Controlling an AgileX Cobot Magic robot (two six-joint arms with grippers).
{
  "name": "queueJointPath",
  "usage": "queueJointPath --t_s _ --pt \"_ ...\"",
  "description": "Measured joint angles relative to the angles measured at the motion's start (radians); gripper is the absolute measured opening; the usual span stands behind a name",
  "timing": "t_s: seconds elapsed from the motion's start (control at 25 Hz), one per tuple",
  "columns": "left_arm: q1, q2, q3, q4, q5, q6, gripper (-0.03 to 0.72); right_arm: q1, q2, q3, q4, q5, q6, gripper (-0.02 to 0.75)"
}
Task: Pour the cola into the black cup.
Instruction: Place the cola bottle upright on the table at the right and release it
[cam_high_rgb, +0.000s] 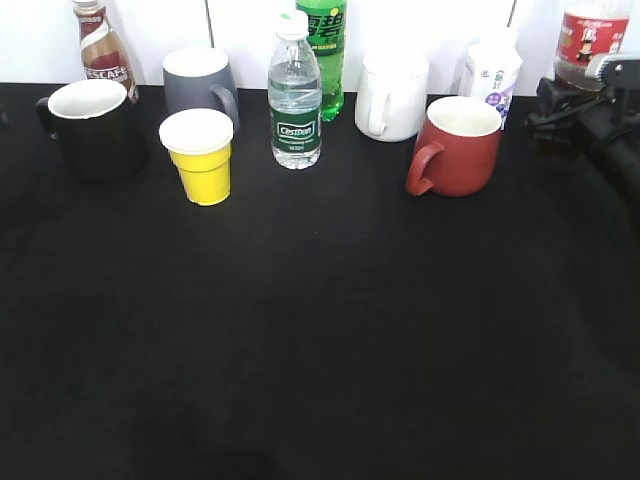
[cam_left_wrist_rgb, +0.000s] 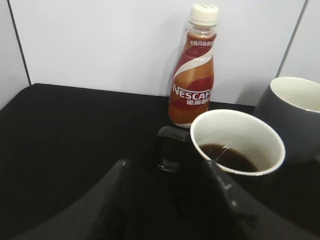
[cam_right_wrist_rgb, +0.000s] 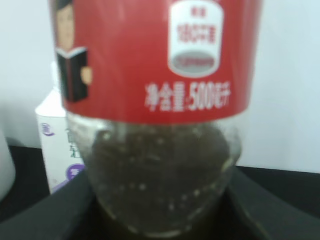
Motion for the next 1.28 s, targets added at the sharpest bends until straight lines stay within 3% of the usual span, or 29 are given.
queueJointPath --t_s 0.48,0.76,0.8,0.96,1.28 --pt "0.0 0.0 0.0 0.004 0.001 0.0 0.35 0.0 0.063 -0.015 -0.019 -0.042 0.0 0.375" --pt "0.0 0.0 0.0 0.005 0.001 0.0 0.35 0.0 0.055 0.078 -0.035 -0.116 0.001 0.377" --pt "0.0 0.0 0.0 0.005 0.001 0.0 0.35 0.0 0.051 0.09 -0.036 -0.124 0.001 0.391" --pt "0.0 0.0 0.0 0.005 0.001 0.0 0.35 0.0 0.04 0.114 -0.041 -0.066 0.001 0.589" --pt "0.0 0.0 0.0 0.005 0.025 0.0 0.35 0.0 -0.117 0.249 -0.026 -0.046 0.001 0.616"
